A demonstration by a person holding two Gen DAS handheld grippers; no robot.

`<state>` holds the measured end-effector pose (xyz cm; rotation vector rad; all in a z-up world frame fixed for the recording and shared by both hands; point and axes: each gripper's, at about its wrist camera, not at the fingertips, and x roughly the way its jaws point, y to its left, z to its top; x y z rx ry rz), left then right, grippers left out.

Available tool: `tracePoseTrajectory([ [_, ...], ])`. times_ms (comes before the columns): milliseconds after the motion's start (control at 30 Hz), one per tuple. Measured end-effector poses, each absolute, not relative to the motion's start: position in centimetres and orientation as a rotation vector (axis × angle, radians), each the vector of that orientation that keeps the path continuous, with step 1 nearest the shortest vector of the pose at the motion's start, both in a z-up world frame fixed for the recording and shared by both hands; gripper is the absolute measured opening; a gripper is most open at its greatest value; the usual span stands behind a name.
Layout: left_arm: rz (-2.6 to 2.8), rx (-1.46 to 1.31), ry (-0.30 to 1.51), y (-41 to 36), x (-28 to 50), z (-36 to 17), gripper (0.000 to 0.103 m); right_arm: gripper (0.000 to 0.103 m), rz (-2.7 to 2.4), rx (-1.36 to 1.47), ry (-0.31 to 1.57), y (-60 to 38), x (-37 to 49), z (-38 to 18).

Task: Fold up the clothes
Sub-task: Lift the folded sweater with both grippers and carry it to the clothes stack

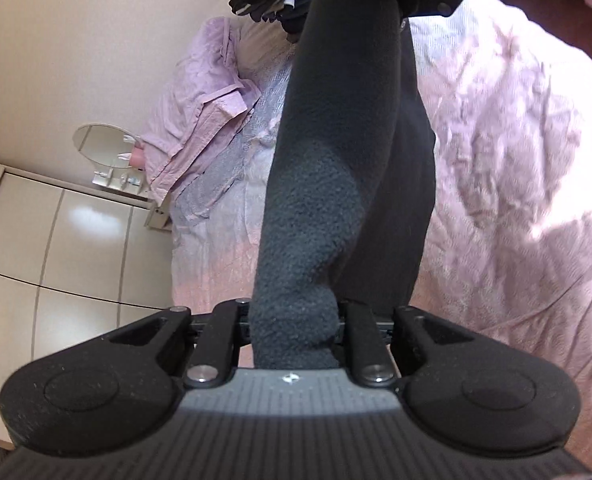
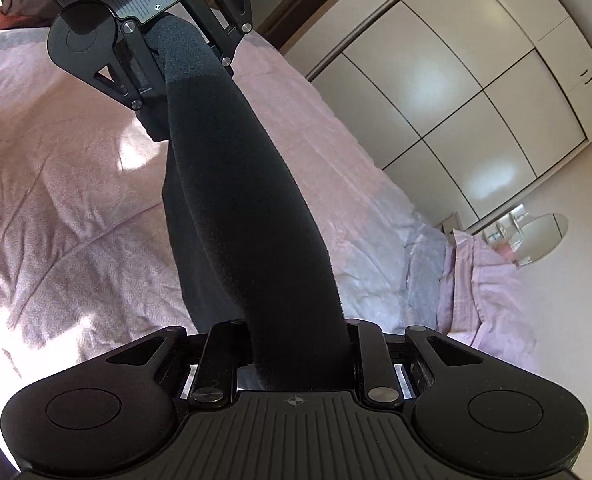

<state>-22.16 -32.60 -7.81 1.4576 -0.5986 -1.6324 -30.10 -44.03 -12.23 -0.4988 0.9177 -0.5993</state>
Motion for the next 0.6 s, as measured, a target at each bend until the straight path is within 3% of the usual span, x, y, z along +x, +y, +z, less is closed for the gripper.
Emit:
tracePoseTrajectory([
  [300, -1.727, 1.405, -0.600, -34.2, -24.7, 5.6, 0.014, 0.021, -0.650, -0.458, 0.990, -44.8, -32.9, 3.9],
  [600, -1.869, 1.305, -0.785, -36.9, -28.6, 10.9, 0.014, 0.021, -0.824, -0.410, 1.003, -44.3, -37.5, 10.3],
])
